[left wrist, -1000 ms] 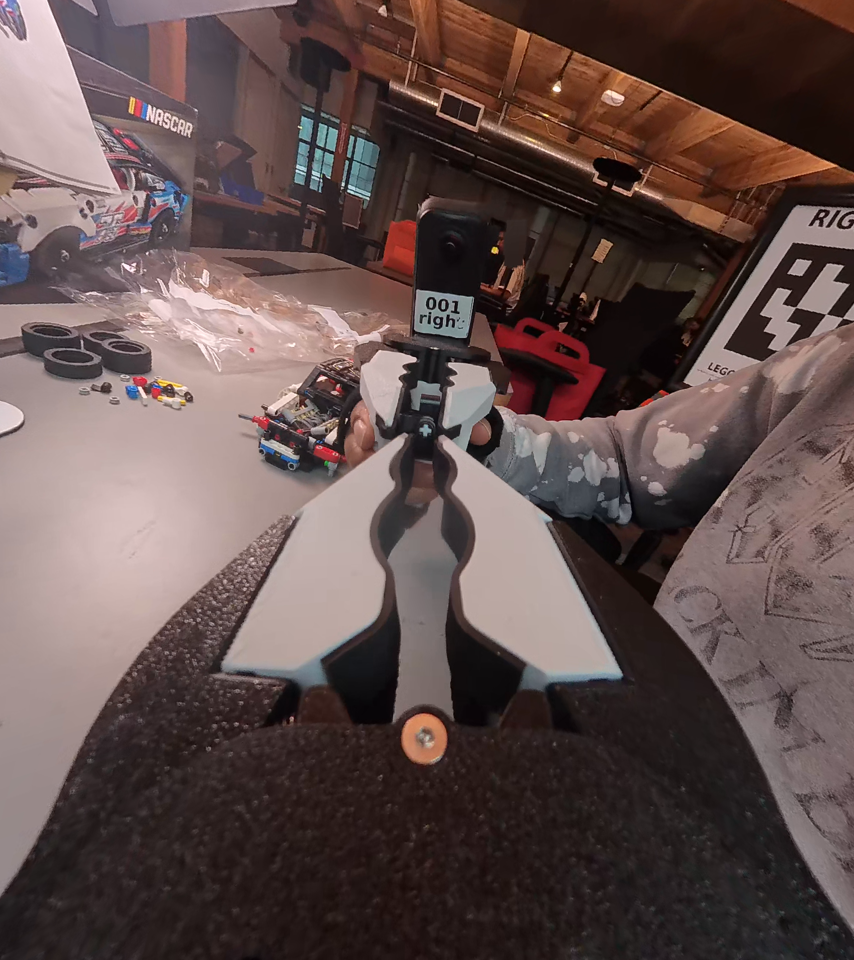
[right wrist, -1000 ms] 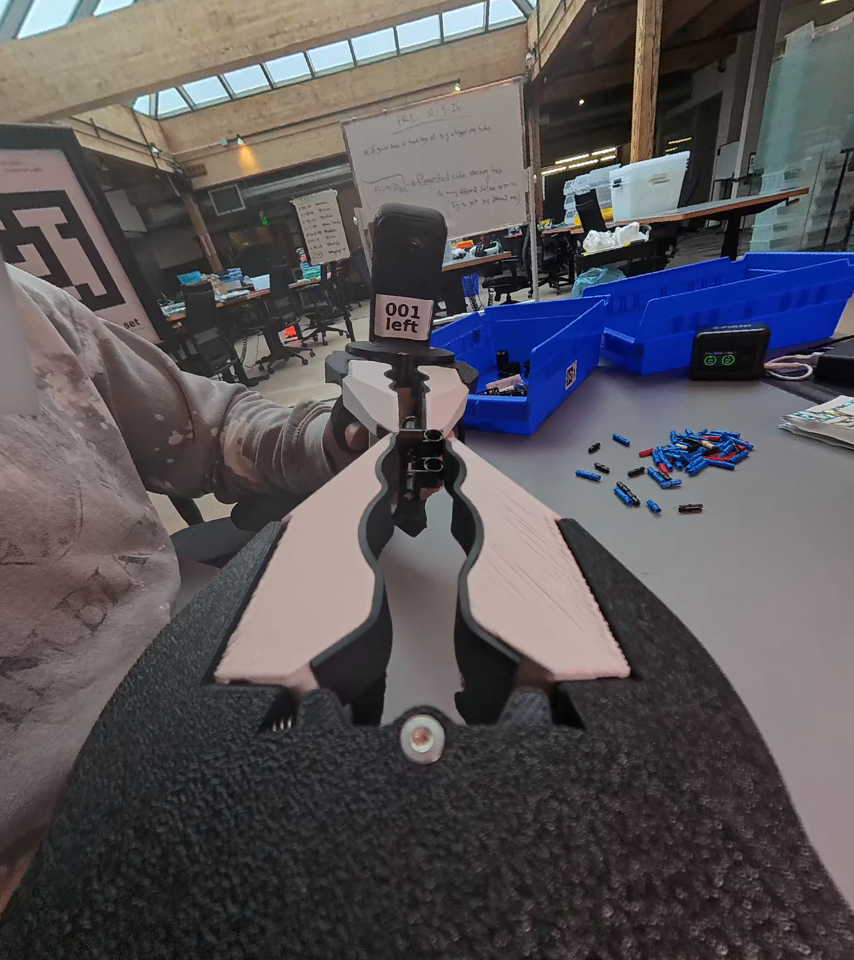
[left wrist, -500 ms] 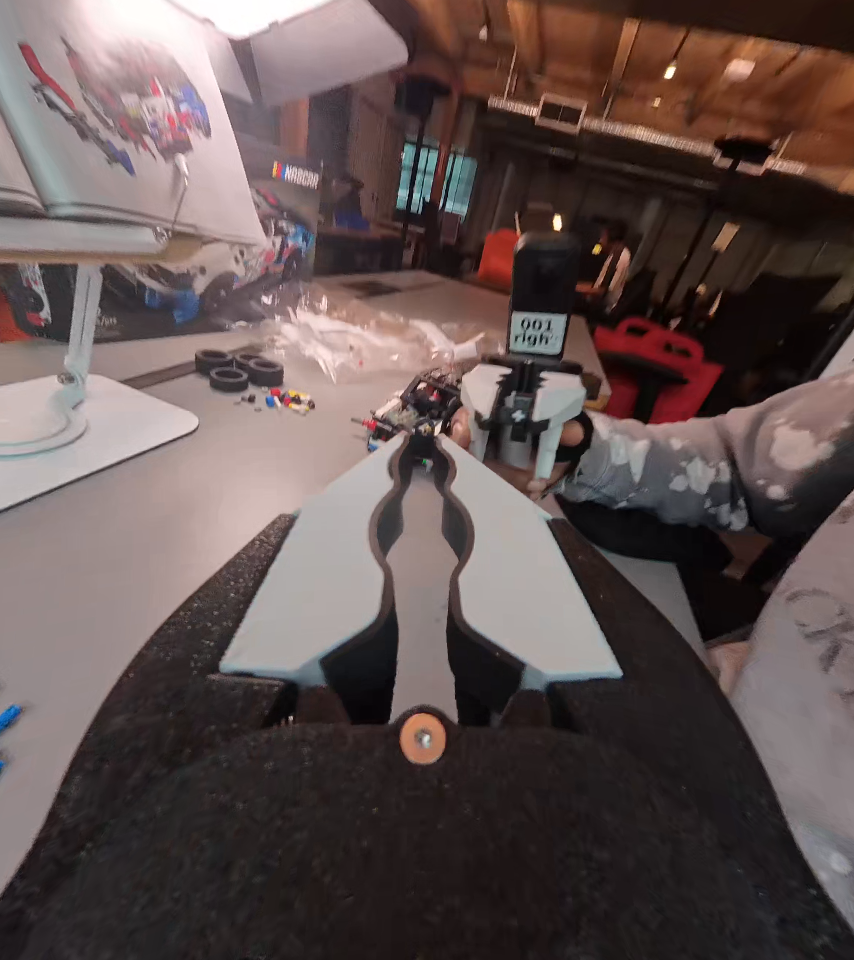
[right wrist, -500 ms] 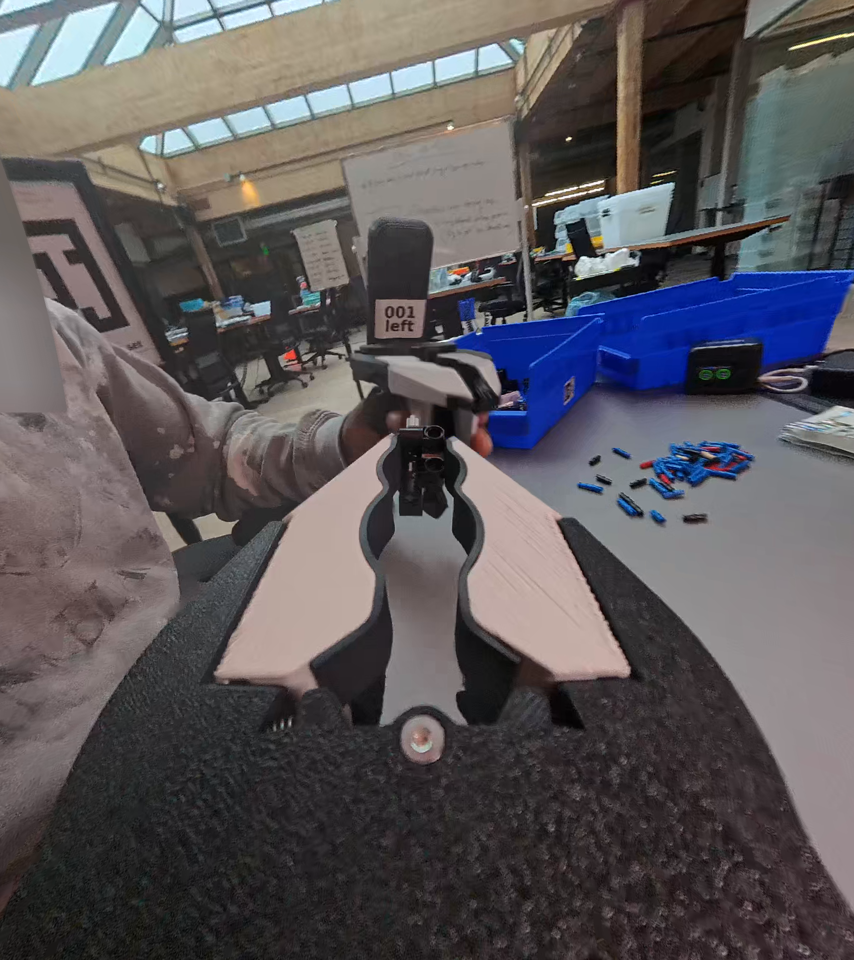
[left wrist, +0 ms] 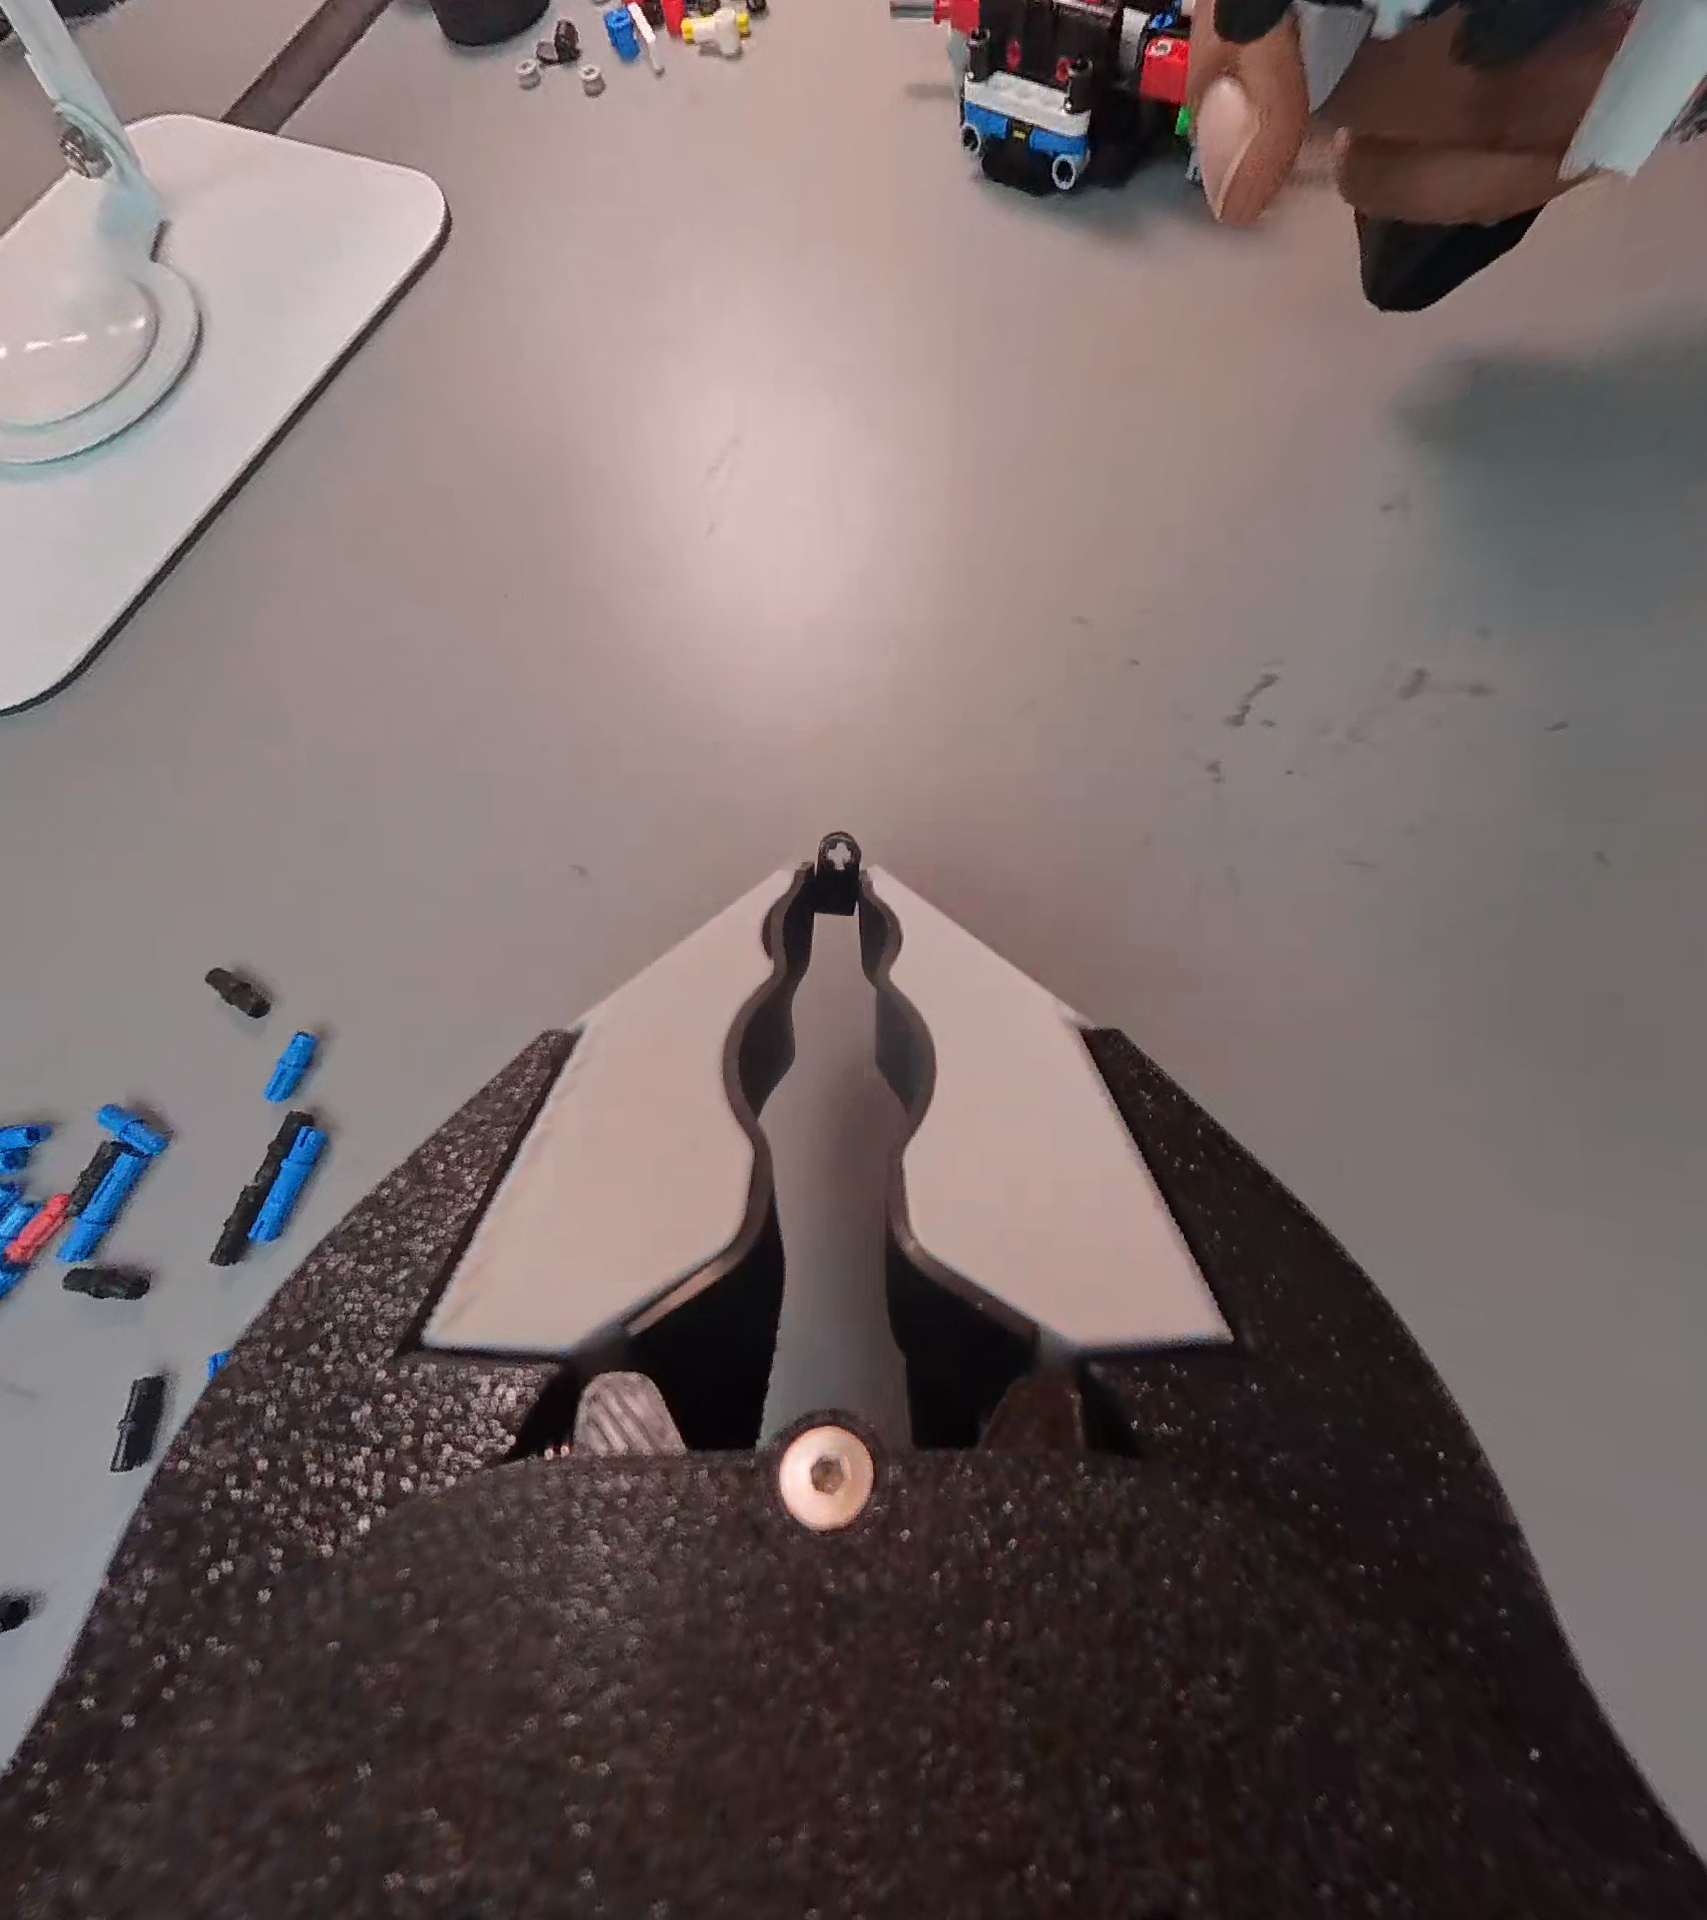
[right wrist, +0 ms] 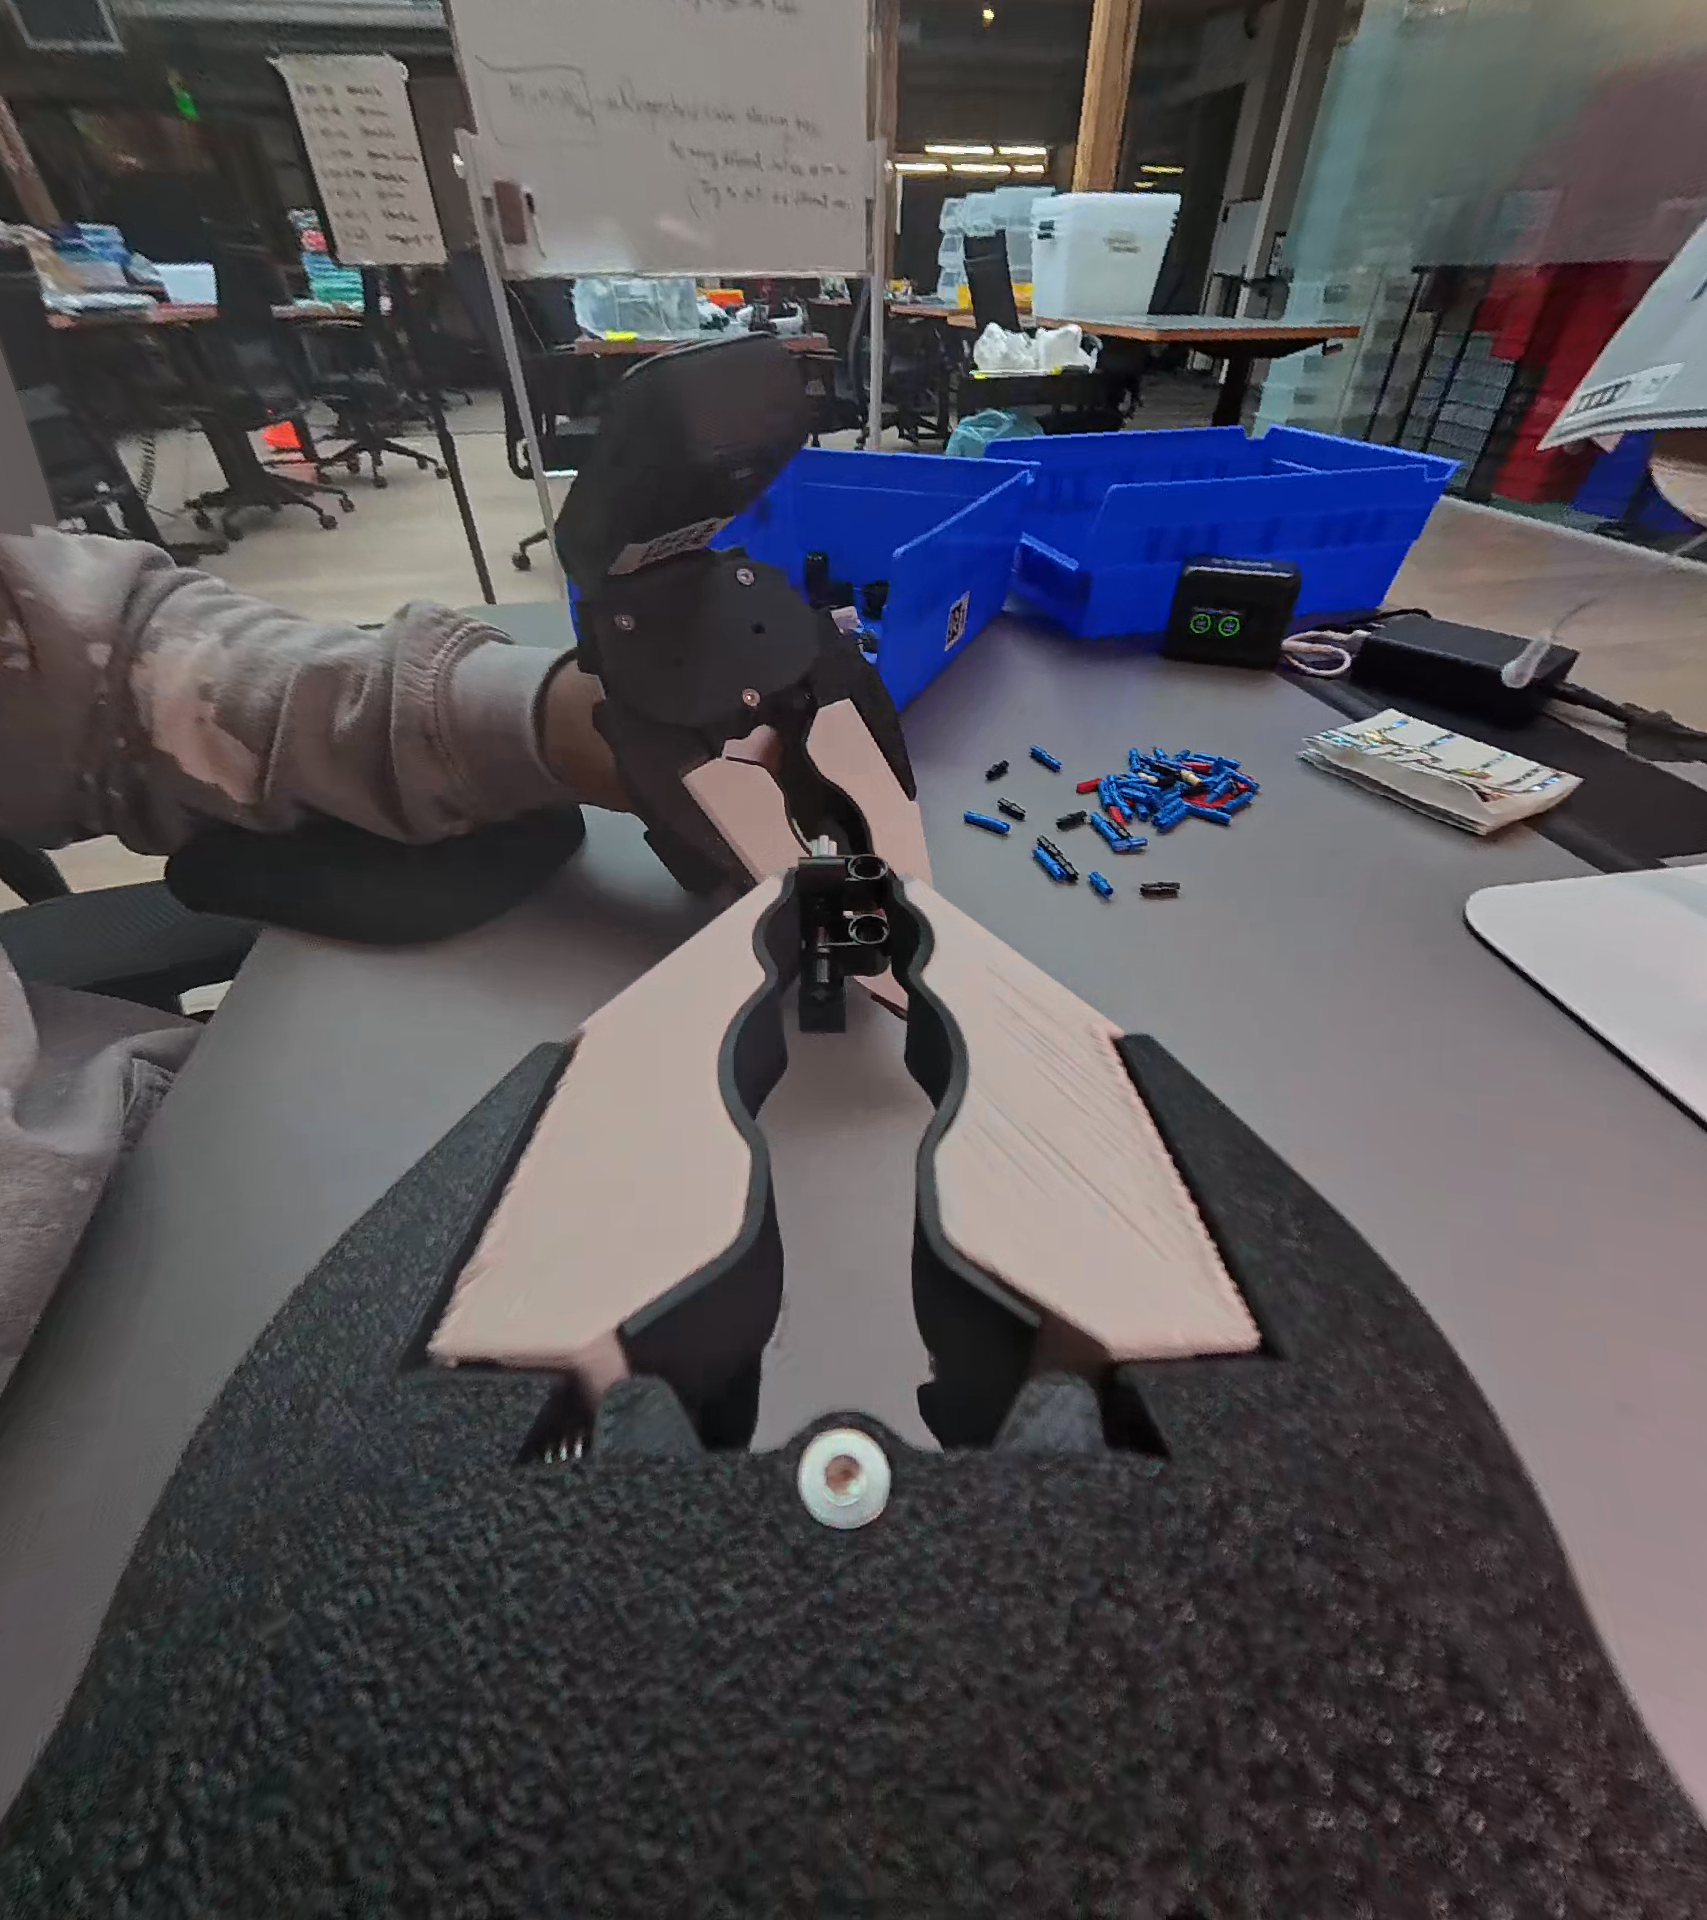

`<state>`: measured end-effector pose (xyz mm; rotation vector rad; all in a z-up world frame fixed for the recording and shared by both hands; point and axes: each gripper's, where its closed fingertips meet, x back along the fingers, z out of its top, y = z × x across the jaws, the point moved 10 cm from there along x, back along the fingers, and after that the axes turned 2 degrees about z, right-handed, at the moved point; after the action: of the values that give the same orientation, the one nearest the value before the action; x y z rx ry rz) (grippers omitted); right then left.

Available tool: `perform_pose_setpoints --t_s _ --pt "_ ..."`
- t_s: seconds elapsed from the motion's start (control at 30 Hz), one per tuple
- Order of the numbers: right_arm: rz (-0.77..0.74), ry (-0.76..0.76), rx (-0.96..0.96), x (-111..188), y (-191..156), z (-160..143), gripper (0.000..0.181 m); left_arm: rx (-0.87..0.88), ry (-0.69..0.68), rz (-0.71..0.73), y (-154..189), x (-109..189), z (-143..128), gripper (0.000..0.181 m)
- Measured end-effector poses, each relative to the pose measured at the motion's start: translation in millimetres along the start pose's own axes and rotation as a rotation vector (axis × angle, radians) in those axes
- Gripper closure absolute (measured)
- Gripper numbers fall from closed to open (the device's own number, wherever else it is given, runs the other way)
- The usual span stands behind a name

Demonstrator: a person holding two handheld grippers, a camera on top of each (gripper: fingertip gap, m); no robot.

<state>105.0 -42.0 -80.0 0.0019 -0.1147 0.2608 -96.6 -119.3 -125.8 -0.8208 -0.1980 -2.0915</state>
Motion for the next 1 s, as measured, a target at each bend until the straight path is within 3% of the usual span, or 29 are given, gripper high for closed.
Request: perform_pose_setpoints --t_s 0.03,0.17,0.4,0.53,0.67,0.83,1.0 --pt "-0.012 -0.014 -0.007 1 2 -2 0.166 -0.004 -0.008 0.008 0 -1 -1 0.174" --pt "-0.046 -0.083 -0.016 0 8 -12 0.166 -0.014 -0.08 0.077 -6 -6 -9 0.174" --pt "-0.052 -0.121 0.005 -3 7 -16 0.166 -0.058 -0.132 0.34 -44 -2 -22 0.173" --pt "-0.063 -0.134 0.024 -4 6 -17 0.165 -0.06 -0.121 0.346 -53 0 -28 0.173" --pt "-0.061 -0.123 0.01 -3 6 -16 0.165 0.132 0.054 0.146 -55 10 -20 0.173" --pt "-0.065 -0.095 -0.043 -1 10 -16 0.165 0.399 0.422 -0.227 -58 41 -1 0.174" --pt "-0.07 -0.097 -0.063 -2 12 -17 0.165 0.606 0.571 -0.516 -53 49 5 0.173"
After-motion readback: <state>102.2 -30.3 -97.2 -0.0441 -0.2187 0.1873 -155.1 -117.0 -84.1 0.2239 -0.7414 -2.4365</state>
